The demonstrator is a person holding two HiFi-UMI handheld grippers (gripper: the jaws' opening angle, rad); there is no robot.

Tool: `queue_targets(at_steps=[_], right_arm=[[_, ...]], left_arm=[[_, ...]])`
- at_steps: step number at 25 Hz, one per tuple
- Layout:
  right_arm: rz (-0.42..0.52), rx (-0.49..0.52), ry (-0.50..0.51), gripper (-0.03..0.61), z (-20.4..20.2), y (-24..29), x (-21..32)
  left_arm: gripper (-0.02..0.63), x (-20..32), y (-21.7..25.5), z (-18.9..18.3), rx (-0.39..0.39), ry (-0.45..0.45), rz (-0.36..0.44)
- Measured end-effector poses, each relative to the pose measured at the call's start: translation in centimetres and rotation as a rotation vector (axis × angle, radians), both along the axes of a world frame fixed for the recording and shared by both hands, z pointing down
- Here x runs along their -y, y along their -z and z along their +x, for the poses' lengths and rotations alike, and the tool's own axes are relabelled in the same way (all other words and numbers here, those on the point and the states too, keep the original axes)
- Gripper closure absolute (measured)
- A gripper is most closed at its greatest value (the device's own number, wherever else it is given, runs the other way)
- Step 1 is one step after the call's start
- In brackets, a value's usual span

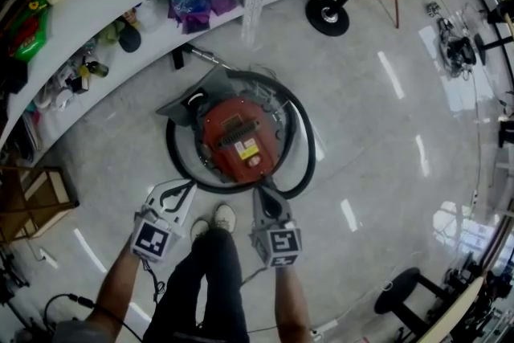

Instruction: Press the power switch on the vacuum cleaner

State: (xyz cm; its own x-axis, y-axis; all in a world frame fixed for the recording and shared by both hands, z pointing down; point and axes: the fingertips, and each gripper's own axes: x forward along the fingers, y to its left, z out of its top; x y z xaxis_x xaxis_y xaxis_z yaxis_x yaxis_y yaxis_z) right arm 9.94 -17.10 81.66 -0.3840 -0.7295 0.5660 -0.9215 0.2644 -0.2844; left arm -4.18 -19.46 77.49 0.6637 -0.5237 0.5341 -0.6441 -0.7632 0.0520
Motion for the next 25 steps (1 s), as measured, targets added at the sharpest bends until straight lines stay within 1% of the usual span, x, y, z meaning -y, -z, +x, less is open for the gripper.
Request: queue_targets(at_steps=[3, 7, 11, 20, 25], right_arm=[[-0.022, -0.003, 0.001, 0.566, 0.0, -0.9, 0.1], [0.002, -0.006, -0.017, 0.566, 0.1, -1.8, 0.9], [-0.023, -0.007, -0.011, 0.566, 0.1, -3.3, 1.2], [-0.029, 0.001, -0.005, 0.566, -0.6, -6.0, 2.2], [-0.033, 0.000, 0.002, 0.566, -0.8, -7.6, 2.9]], left_arm=[[0.606, 0.1, -0.6, 0.1, -0.002, 0.004, -0.006], [0.607, -0.2, -0.7, 0.4, -0.011, -0.004, -0.009], [0.606, -0.4, -1.1, 0.5, -0.002, -0.014, -0.016], [0.606, -1.1, -1.6, 0.6, -0.012, -0.022, -0.037], [0.607, -1.2, -1.8, 0.4, -0.021, -0.011, -0.040]])
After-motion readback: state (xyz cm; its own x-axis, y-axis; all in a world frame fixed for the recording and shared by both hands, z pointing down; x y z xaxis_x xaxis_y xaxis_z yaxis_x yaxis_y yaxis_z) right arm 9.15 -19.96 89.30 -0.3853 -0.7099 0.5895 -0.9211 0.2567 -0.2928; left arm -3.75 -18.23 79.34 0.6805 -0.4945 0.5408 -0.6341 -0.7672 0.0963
